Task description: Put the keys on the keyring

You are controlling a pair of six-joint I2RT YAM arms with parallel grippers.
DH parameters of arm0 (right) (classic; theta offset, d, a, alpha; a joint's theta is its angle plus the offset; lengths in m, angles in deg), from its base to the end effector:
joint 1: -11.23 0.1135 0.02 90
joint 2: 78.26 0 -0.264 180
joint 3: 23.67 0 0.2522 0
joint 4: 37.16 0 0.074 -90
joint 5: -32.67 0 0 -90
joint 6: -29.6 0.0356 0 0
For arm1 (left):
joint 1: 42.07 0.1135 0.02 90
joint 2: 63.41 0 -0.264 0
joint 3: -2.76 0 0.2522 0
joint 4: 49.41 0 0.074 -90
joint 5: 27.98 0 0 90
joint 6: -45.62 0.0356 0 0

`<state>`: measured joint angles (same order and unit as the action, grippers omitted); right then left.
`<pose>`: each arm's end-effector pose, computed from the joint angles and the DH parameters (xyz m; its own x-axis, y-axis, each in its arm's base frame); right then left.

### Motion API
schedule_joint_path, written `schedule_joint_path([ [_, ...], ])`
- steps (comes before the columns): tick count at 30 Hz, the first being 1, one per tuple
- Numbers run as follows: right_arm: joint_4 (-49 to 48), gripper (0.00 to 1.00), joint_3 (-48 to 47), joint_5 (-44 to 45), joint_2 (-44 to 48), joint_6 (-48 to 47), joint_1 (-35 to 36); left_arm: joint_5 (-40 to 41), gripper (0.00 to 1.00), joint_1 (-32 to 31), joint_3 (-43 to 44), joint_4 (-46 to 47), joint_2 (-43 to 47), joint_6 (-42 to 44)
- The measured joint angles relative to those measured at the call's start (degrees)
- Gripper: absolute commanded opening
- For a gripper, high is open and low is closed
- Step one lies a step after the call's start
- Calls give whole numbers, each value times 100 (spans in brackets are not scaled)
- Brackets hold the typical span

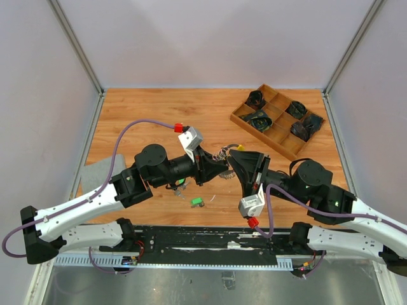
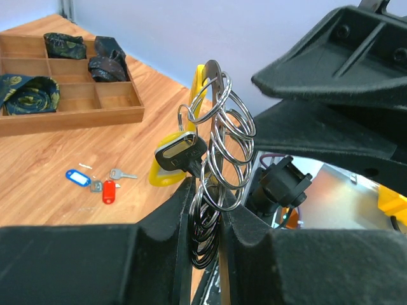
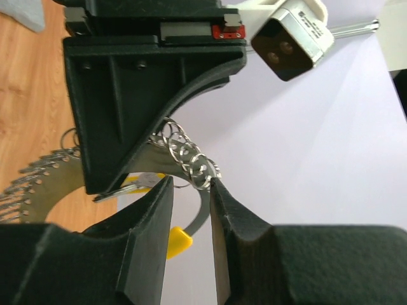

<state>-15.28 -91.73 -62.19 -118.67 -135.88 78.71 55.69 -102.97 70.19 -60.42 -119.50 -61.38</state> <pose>0.0552 0.1409 0.4127 0.9319 -0.2708 -0.2412 -0.2016 0.1661 -0.9653 0.1081 -0.2023 0.3828 -0.2669 -0.1180 -0.9565 0.8826 0.3687 -0.2918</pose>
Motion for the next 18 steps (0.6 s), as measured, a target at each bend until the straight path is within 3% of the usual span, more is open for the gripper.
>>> schedule_joint_path([
  [18,-229,25,0,404,-140,-553,48,-44,0,0,0,0,2,-4],
])
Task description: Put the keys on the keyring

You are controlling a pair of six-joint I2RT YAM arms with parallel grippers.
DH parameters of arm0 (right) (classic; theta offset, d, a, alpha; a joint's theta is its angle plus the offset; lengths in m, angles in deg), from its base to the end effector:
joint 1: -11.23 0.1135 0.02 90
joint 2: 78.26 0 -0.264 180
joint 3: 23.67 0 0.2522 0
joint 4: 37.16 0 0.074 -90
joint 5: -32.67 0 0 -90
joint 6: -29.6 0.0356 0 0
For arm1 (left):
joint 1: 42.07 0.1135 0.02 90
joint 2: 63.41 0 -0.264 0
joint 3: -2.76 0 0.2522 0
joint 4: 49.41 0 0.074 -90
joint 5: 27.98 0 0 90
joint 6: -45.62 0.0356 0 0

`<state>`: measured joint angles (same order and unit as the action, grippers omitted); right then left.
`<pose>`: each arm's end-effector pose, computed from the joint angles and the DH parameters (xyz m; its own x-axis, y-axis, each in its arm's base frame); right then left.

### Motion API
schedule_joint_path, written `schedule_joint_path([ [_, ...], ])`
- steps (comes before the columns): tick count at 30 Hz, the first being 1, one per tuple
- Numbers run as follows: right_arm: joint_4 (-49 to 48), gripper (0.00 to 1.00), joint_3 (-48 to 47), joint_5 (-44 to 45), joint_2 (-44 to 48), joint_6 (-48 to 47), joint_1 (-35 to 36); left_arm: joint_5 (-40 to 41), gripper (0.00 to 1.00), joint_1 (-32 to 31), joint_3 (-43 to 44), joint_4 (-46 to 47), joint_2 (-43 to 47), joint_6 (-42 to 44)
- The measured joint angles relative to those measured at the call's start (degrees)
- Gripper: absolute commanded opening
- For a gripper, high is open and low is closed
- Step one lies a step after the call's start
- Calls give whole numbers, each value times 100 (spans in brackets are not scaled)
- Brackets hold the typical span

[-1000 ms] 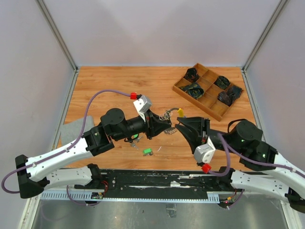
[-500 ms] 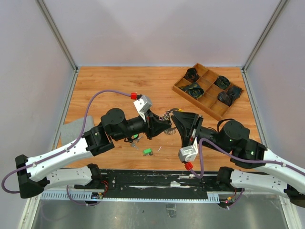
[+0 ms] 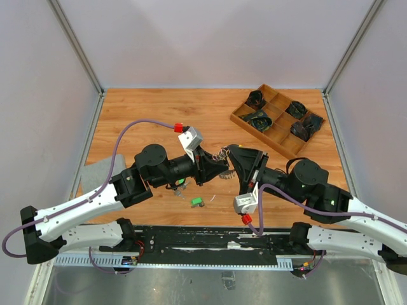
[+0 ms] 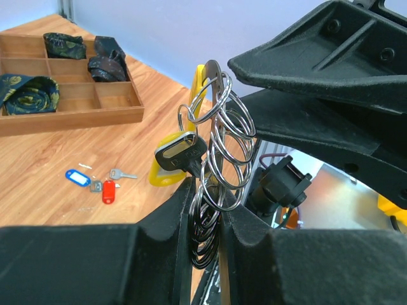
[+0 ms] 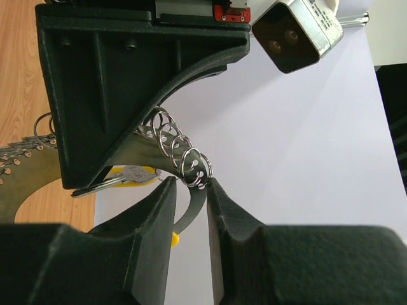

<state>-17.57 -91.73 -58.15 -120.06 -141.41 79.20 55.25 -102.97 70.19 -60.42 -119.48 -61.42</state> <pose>0.0589 0.1469 0.4138 0.9276 -0.3406 -0.1536 -0.1026 0.1629 -0.9813 0.1078 -0.2024 0.3829 -0.2682 -0.1164 -0.9563 0.8853 0.3617 -0.2923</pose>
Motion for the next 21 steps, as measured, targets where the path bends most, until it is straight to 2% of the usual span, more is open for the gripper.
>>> schedule_joint_path([
  [6,-2,14,0,22,-15,-11,107,0,0,0,0,0,31,0],
  [12,-2,9,0,31,-13,-11,153,0,1,0,0,2,85,0],
  [16,-4,10,0,55,-15,-13,153,0,1,0,0,0,85,-2],
  [21,-11,17,0,96,-20,-20,153,-2,1,0,0,2,85,-2],
])
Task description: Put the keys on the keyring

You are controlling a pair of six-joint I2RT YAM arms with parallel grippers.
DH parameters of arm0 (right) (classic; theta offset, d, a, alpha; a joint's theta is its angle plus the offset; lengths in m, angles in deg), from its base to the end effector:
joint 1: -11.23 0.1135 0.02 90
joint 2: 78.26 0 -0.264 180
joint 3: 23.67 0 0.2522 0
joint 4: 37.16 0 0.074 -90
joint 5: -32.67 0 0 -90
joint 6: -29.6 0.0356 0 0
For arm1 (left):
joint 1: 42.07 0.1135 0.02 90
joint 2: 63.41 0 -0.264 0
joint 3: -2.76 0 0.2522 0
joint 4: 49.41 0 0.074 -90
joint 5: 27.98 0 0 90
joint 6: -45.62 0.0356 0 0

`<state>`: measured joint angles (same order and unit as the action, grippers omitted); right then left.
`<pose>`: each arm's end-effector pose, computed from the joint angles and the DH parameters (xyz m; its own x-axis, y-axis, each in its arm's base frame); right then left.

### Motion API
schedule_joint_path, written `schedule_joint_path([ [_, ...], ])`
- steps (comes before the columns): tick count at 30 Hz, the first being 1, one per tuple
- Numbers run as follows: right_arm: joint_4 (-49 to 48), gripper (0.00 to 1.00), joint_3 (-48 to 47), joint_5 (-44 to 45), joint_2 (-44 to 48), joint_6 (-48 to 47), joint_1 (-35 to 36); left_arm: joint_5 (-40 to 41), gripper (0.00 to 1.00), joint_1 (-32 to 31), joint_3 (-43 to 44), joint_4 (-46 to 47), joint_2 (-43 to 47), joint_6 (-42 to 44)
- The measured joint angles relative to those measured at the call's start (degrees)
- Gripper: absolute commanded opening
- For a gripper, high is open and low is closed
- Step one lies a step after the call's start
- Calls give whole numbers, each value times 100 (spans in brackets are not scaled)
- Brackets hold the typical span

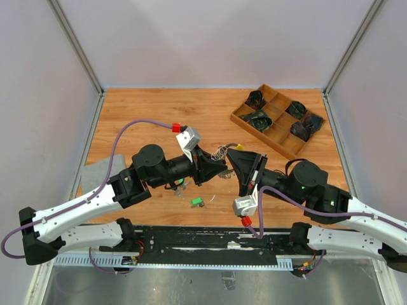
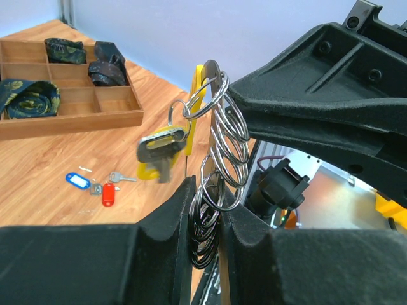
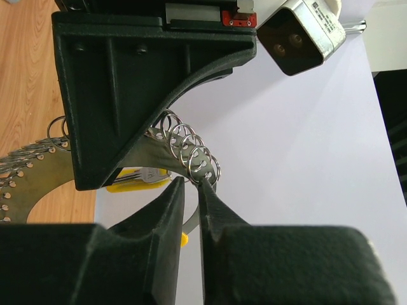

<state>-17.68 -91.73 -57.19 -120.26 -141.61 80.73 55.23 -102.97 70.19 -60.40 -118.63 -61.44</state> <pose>0.0559 0.1491 0.4135 0.9310 -0.3319 -0.1521 -0.1033 0.1599 -0.9817 0.1059 -0.1988 0.3860 -0.2615 -0.1292 -0.9565 0.8875 0.3575 -0.2909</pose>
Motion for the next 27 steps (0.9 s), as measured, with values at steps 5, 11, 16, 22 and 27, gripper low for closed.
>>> schedule_joint_path([
  [5,-33,20,0,15,-37,-22,0,-37,0,0,0,0,0,-2],
  [11,-140,18,0,26,-98,-35,0,-50,0,0,0,0,0,-15],
  [16,-170,15,0,44,-120,-61,0,-52,1,0,0,0,0,-17],
  [22,-190,13,0,48,-118,-72,7,-52,1,0,0,4,0,-17],
  [27,-212,13,-2,83,-105,-72,131,-59,1,0,0,7,0,-17],
])
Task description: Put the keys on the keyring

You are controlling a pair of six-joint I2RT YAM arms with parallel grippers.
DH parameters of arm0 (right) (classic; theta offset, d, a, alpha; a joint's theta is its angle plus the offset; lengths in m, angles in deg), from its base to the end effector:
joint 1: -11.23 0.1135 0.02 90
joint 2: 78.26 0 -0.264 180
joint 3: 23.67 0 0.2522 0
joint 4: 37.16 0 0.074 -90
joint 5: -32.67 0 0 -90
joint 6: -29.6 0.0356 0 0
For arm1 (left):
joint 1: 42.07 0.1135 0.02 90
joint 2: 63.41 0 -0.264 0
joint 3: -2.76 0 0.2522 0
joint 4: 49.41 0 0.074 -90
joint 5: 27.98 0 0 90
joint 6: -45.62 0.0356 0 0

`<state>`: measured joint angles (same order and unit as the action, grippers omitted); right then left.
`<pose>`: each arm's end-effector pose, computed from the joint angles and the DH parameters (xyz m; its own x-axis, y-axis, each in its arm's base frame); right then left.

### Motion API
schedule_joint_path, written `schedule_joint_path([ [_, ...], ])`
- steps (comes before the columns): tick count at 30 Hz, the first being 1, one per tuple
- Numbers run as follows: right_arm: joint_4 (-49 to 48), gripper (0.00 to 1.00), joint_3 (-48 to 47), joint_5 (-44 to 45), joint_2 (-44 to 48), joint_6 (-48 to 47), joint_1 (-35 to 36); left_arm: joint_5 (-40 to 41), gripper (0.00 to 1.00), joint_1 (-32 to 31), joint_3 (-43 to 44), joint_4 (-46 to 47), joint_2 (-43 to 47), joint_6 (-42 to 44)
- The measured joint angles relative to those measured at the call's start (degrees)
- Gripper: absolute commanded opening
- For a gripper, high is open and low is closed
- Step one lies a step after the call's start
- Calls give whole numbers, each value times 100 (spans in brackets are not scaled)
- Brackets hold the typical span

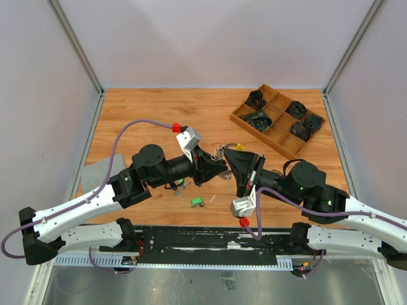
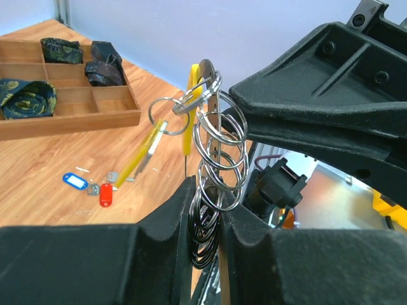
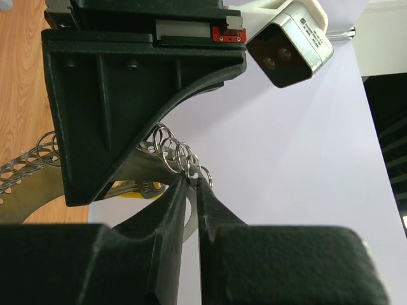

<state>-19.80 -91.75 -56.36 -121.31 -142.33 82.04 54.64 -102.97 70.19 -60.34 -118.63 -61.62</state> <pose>0.0545 0.1549 0.4150 0.9356 -0.3234 -0.1414 -0.0884 0.1732 -0.9809 0.1055 -0.1990 0.3861 -0.2650 -0.1283 -0.9557 0.8905 0.3477 -0.2936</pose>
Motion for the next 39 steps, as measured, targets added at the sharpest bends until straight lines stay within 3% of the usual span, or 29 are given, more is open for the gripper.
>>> schedule_joint_path([
  [13,-76,14,-4,15,2,2,15,-2,1,0,0,0,0,-2],
  [23,-74,1,-11,26,-11,4,15,-2,0,0,-2,0,0,0],
  [30,37,0,-160,59,-44,122,15,0,1,0,-11,0,4,4],
  [32,114,0,-219,59,-48,229,15,0,4,0,-13,0,20,11],
  [39,315,0,-570,66,-155,1207,15,0,31,0,-13,26,74,81],
])
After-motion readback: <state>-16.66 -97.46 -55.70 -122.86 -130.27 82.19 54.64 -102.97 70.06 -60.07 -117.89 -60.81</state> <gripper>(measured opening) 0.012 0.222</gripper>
